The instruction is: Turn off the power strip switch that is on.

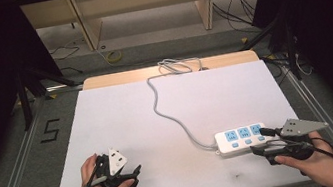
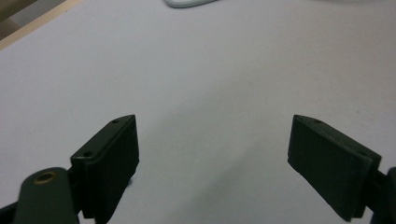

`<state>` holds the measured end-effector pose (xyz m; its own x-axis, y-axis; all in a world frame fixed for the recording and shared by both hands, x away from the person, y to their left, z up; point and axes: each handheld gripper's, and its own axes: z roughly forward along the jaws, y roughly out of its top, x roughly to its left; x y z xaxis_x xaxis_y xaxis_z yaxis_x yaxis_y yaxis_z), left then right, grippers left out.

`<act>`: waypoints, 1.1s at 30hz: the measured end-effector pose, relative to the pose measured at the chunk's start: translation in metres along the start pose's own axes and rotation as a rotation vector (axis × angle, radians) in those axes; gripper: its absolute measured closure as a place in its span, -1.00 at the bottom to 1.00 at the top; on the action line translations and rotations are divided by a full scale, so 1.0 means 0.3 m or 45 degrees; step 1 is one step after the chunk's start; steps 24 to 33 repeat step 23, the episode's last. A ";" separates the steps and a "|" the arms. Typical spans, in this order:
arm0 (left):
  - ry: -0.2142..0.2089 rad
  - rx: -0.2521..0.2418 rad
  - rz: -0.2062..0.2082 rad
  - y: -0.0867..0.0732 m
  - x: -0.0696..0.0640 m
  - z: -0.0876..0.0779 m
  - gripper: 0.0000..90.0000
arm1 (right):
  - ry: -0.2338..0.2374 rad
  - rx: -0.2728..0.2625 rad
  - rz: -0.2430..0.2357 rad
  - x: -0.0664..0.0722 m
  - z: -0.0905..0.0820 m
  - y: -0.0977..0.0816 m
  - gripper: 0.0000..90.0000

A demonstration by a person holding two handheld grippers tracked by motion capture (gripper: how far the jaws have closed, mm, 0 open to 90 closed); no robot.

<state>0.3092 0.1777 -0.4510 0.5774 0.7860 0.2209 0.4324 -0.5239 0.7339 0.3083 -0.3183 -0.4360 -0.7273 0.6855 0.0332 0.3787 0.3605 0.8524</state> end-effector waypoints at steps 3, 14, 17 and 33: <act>-0.001 -0.002 -0.003 0.000 -0.001 0.001 -0.64 | 0.000 0.004 0.005 0.001 -0.002 -0.006 -0.37; -0.006 -0.003 0.000 0.002 -0.001 0.003 -0.64 | -0.003 0.005 0.007 -0.004 0.002 -0.010 -0.40; -0.006 -0.004 0.000 0.003 -0.001 0.003 -0.64 | -0.004 0.004 0.006 -0.006 0.002 -0.010 -0.40; -0.012 0.000 -0.002 0.005 -0.003 0.004 -0.64 | -0.010 -0.003 0.012 -0.007 -0.001 -0.010 -0.41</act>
